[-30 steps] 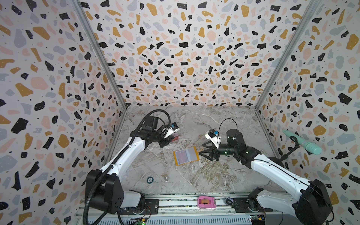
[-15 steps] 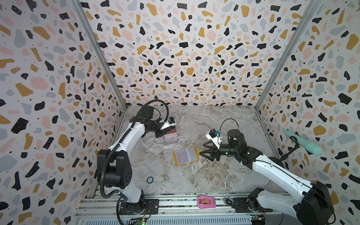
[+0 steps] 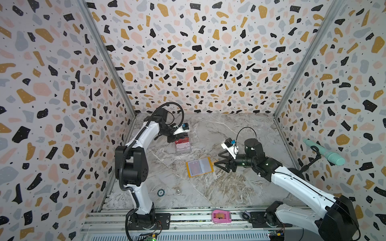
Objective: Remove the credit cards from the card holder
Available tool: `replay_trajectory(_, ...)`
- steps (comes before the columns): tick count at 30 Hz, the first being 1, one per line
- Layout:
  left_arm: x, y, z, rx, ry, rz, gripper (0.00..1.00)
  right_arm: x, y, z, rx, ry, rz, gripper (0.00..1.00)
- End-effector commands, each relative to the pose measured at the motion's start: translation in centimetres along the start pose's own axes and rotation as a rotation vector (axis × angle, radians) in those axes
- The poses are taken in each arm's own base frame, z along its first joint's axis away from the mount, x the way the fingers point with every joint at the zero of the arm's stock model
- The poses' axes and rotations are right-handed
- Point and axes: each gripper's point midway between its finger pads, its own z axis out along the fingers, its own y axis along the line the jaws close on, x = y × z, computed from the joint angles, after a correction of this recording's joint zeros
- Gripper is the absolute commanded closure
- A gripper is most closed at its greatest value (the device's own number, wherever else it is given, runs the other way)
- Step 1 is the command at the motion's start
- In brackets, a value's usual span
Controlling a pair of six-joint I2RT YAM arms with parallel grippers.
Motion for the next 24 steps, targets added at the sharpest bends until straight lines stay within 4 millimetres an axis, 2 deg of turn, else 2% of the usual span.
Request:
replay_trajectory(1, 0.1, 0.9, 0.4, -0.039, -0.026, -0.028, 1.00, -0.2, 0.0, -0.3, 0.010, -0.008, -0.004, 0.29)
replay_trajectory(7, 0.5, 2.0, 1.2, -0.080, -0.039, -0.065, 1.00, 0.0, 0.0, -0.3, 0.009, -0.005, -0.002, 0.29)
replay_trajectory(24, 2.9, 2.4, 3.5, -0.074, -0.025, -0.145, 1.00, 0.1, 0.1, -0.8, 0.023, -0.020, -0.003, 0.29)
